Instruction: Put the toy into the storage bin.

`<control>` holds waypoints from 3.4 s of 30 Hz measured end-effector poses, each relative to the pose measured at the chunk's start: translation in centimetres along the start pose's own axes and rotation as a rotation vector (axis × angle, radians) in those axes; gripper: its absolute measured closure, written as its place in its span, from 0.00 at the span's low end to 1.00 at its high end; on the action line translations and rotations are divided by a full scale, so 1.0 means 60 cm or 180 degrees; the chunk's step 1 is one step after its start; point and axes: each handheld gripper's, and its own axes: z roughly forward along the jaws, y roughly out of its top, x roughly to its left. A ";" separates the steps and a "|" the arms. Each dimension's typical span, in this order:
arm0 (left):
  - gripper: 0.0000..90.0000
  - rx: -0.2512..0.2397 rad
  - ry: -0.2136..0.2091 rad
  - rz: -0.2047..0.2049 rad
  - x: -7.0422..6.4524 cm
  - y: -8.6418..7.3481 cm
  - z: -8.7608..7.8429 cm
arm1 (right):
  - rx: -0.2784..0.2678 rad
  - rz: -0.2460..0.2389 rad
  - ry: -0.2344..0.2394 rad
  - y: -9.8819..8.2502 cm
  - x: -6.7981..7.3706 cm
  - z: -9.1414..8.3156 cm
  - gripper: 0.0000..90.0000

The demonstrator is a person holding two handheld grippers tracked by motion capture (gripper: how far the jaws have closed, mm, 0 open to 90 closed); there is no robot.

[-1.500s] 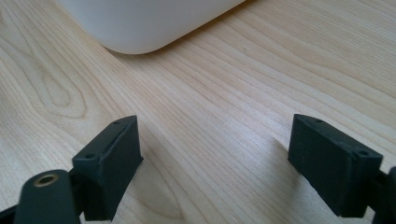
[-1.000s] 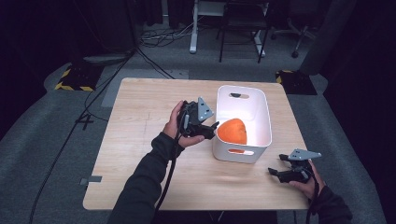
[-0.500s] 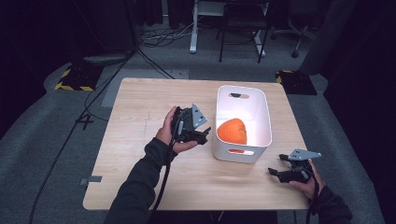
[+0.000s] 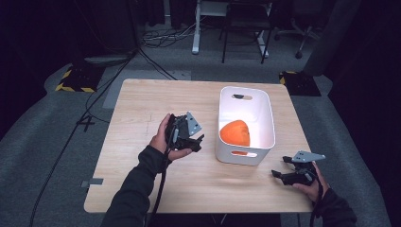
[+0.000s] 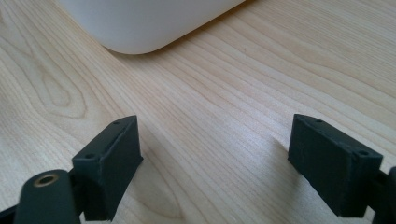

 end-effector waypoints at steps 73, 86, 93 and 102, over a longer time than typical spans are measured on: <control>0.19 0.0703 0.0196 -0.0669 0.006 -0.264 -0.024 | 0.0004 0.0006 0.0001 0.000 0.000 0.000 0.19; 0.19 0.0590 -0.0061 -0.1166 0.010 -0.310 -0.030 | -0.0004 0.0021 -0.0007 0.000 0.001 0.000 0.19; 0.19 0.0452 -0.0106 -0.1484 0.019 -0.338 -0.040 | -0.0005 0.0020 -0.0006 0.000 0.001 0.000 0.19; 0.19 0.0451 -0.0115 -0.1480 0.019 -0.340 -0.042 | 0.0007 -0.0011 0.0010 -0.001 0.000 -0.001 0.19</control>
